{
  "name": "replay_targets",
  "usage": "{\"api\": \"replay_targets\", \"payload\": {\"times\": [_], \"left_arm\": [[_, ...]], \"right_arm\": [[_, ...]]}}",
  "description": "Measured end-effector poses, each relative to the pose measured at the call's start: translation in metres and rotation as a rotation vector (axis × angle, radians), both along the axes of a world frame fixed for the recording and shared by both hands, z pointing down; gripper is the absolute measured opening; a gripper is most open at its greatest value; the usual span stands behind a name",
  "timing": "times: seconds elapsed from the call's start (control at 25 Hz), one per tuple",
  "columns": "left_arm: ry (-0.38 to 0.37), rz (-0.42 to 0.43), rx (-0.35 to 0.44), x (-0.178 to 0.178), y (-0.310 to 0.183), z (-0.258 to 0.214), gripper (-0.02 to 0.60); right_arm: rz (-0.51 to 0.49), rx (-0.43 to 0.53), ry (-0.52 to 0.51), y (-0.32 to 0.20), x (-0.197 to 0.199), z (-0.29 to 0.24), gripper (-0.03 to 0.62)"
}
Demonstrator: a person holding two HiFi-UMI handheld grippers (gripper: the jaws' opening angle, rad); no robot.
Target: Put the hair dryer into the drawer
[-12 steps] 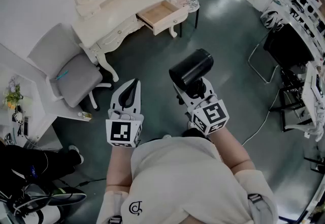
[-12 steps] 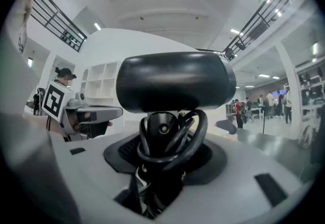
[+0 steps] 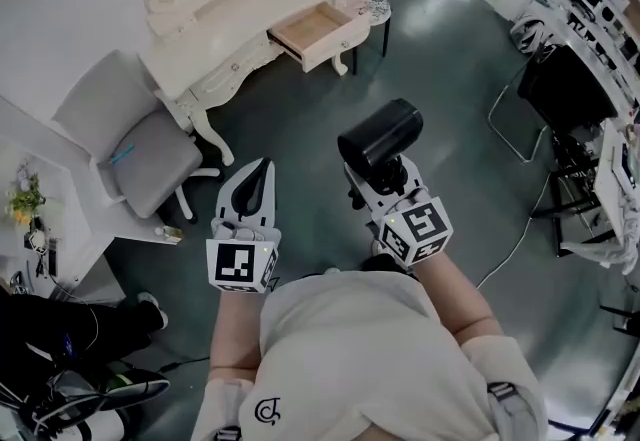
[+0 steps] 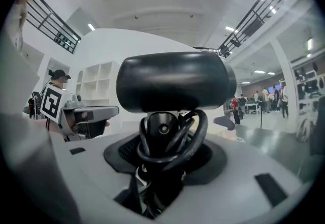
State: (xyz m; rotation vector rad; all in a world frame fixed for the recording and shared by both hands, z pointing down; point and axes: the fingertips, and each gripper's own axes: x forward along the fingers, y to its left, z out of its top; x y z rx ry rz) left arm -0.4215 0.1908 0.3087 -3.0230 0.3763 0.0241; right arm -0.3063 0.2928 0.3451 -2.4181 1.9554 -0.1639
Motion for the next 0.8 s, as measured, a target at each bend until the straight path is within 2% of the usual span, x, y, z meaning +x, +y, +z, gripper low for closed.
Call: {"api": "replay_targets", "payload": {"times": [0.36,0.48,0.64,0.8], "left_arm": [[-0.043,0.006,-0.023,0.009,-0.018,0.020,0.012],[-0.046,-0.008,-0.042,0.019,-0.027,0.027,0.012],[-0.056,-0.024,-0.039,0.052,-0.040,0.032,0.012],[-0.070,-0.063,-0.030,0.099,-0.060,0.036,0.012]], "right_arm": [[0.002,-0.027,-0.025,-0.013,0.013,0.009,0.213],[-0.018,-0.048,-0.005,-0.023,0.025,0.014,0.213],[-0.054,-0.042,0.053,-0.042,0.056,0.012,0.213],[-0.103,-0.034,0.048,-0.069,0.101,0.017,0.213]]}}
